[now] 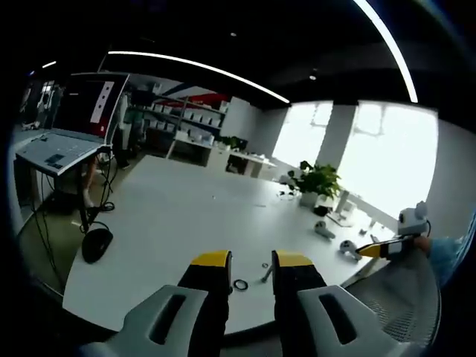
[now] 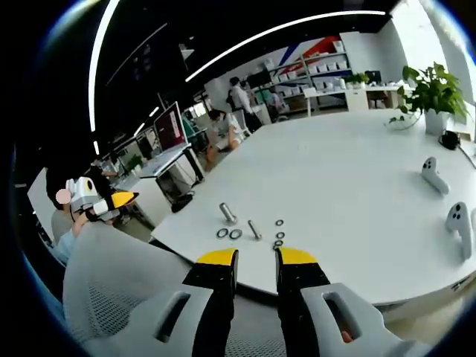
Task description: Place the washer onto the threaded stud by aligning its center hole with the stud, sliding it down to the base, and recovering from edge contact or off-axis alignment until the washer reaches the visible bottom stop.
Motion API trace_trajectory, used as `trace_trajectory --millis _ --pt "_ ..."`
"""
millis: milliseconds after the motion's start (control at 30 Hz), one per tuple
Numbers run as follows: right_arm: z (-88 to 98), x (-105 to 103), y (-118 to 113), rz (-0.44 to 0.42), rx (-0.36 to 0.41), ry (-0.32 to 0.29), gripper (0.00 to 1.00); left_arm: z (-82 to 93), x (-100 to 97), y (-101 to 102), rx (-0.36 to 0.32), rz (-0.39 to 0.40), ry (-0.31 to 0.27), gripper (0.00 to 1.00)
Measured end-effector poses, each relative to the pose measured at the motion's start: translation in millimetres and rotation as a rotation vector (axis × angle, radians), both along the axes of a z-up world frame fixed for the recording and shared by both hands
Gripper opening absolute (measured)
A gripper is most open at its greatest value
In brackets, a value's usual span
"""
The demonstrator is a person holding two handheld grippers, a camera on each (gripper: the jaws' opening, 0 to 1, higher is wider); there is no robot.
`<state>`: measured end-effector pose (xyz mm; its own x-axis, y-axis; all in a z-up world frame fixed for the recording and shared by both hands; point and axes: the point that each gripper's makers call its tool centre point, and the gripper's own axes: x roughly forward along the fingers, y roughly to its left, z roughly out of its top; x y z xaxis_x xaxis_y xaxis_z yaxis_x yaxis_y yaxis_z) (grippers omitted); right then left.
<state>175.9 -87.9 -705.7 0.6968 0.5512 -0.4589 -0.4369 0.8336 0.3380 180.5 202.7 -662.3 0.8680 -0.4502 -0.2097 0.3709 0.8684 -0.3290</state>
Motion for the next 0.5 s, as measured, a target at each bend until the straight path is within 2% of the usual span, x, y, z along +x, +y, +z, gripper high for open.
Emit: trace_trajectory --millis 500 --pt "1.8 -0.4 1.2 -0.005 0.007 -0.005 0.22 -0.4 1.1 0.6 0.0 -0.001 0.0 0.2"
